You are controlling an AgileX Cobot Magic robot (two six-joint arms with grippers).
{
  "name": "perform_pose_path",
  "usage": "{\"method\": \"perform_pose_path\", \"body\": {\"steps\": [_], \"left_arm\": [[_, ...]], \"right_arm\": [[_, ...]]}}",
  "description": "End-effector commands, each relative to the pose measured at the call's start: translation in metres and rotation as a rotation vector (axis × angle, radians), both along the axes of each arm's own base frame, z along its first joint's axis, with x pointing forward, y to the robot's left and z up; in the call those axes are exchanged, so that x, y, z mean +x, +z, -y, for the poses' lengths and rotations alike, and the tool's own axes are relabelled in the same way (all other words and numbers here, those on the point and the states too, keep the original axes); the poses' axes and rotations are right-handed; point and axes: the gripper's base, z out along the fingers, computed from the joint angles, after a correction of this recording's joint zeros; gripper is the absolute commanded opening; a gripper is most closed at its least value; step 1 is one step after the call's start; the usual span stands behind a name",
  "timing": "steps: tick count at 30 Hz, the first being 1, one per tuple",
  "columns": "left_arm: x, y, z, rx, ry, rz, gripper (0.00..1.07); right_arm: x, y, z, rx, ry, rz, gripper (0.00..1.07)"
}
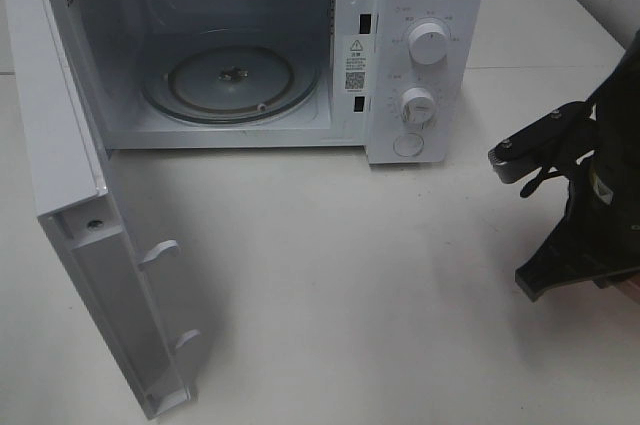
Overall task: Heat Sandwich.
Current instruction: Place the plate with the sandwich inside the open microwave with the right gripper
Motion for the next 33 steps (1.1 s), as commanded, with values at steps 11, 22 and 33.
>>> {"method": "perform_pose_path", "body": {"steps": [11,22,33], "left_arm": [[-0.003,0.001,0.000,-0.006,0.000,0.029,0.98],[-0.003,0.001,0.000,-0.006,0.000,0.029,0.98],[-0.003,0.001,0.000,-0.006,0.000,0.029,0.98]], "right_arm": [[-0.038,0.016,-0.025,-0.013,0.204,-0.011,0.00],[-0.065,0.021,-0.053,-0.053,0.414,-0.036,0.00],[-0.084,0.021,-0.072,-0.077,0.636,-0.060,0.00]]}}
